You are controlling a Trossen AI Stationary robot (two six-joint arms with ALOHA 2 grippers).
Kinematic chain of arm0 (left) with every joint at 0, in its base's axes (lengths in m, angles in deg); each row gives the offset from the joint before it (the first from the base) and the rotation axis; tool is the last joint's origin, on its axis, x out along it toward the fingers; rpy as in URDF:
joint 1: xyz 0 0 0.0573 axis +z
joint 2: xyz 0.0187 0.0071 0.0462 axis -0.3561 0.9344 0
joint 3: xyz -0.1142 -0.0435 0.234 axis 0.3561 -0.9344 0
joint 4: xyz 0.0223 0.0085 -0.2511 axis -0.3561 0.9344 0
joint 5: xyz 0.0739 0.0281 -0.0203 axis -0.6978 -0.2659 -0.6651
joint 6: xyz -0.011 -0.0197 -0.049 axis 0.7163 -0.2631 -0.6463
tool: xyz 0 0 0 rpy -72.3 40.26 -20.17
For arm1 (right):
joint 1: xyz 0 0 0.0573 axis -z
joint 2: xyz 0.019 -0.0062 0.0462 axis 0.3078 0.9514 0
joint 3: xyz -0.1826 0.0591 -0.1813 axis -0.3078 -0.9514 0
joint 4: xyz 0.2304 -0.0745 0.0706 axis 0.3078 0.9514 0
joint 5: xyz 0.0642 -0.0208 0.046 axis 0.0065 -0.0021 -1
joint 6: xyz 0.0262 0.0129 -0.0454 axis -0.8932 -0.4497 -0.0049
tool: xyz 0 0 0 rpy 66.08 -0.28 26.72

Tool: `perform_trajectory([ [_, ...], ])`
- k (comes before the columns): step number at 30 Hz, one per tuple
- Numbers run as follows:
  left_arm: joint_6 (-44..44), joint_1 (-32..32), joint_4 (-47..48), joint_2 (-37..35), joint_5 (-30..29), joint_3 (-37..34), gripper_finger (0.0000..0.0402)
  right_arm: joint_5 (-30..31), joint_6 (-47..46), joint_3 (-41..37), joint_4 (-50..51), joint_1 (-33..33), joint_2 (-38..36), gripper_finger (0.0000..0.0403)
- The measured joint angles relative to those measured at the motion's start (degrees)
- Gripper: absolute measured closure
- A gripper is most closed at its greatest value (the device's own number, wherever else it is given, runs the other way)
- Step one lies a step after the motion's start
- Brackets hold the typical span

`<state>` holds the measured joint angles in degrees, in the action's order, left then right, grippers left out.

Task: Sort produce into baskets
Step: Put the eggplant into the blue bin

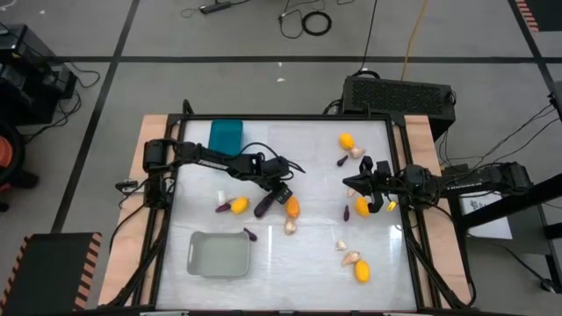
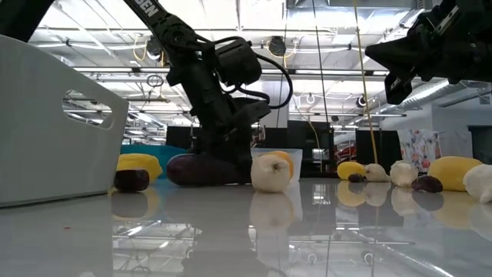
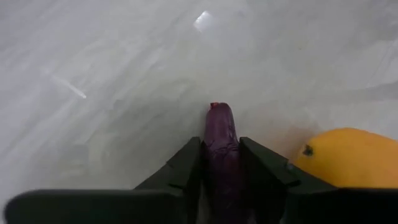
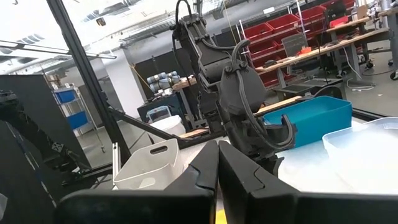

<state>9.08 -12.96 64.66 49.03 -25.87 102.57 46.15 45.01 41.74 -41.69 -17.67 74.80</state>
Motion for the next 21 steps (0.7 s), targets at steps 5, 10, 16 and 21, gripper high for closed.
perform_trajectory([
  [5, 3.0, -0.1, -0.2, 0.0, 0.4, 1.8, 0.0338, 0.0, 0.0, 0.0, 0.0, 0.0, 0.0, 0.0399],
  [10, 6.6, 0.2, 2.3, -3.2, 0.3, 5.1, 0.0336, 0.0, 0.0, 0.0, 0.0, 0.0, 0.0, 0.0399],
  [16, 11.7, 2.1, 9.6, -10.9, -2.8, 7.6, 0.0336, 0.0, 0.0, 0.0, 0.6, 0.0, 0.1, 0.0399],
  [21, 13.4, 5.4, 18.6, -19.1, -9.7, 7.6, 0.0336, 0.1, 0.3, 0.0, 0.8, 0.0, 0.1, 0.0399],
])
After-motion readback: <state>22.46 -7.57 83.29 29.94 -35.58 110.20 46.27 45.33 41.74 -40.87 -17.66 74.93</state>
